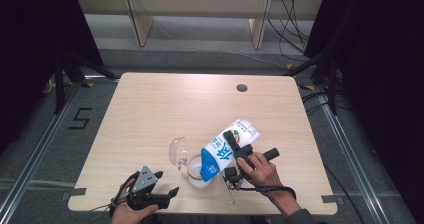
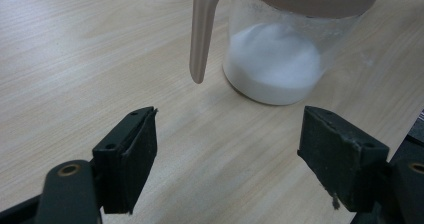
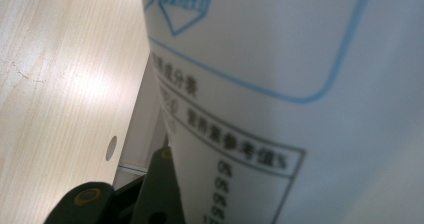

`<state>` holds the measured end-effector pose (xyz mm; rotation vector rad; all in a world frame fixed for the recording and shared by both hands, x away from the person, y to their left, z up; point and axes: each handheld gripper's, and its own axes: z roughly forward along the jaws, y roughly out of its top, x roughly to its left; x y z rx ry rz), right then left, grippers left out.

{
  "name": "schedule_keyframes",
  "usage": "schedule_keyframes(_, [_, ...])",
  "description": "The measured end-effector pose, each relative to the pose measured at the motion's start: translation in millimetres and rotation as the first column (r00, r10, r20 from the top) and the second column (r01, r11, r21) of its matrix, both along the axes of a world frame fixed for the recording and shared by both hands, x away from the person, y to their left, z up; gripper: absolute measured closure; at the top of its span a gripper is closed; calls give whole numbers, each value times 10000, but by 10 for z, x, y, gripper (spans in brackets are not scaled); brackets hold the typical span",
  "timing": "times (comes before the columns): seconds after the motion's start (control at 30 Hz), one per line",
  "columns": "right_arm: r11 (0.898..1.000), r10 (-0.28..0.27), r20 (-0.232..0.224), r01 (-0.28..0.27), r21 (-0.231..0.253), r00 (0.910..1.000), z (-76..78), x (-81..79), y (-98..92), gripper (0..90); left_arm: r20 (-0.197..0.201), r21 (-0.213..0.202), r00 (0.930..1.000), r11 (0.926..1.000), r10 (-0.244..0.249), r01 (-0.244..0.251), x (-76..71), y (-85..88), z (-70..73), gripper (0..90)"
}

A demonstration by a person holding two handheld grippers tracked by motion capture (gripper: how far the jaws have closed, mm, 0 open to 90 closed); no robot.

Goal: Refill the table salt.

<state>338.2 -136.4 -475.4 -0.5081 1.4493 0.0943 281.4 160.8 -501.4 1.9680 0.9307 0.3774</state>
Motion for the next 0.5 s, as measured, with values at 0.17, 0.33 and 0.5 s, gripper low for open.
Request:
schedule_keyframes(0.17, [9997,-35,39,35,-229,10000,21,-4,2,695,-27,-48,10000,10000,32,-32,-1,-1,-2,229])
schedule_keyframes(0.33, [9997,53,144,-49,-228,9999,19,-3,8,699,-3,-15,10000,10000,9,-9,1,1,-1,229])
schedule_keyframes(0.5, [10000,-27,32,27,-23,10000,3,-1,-2,703,-5,-17,10000,10000,18,-18,1,1,-1,229])
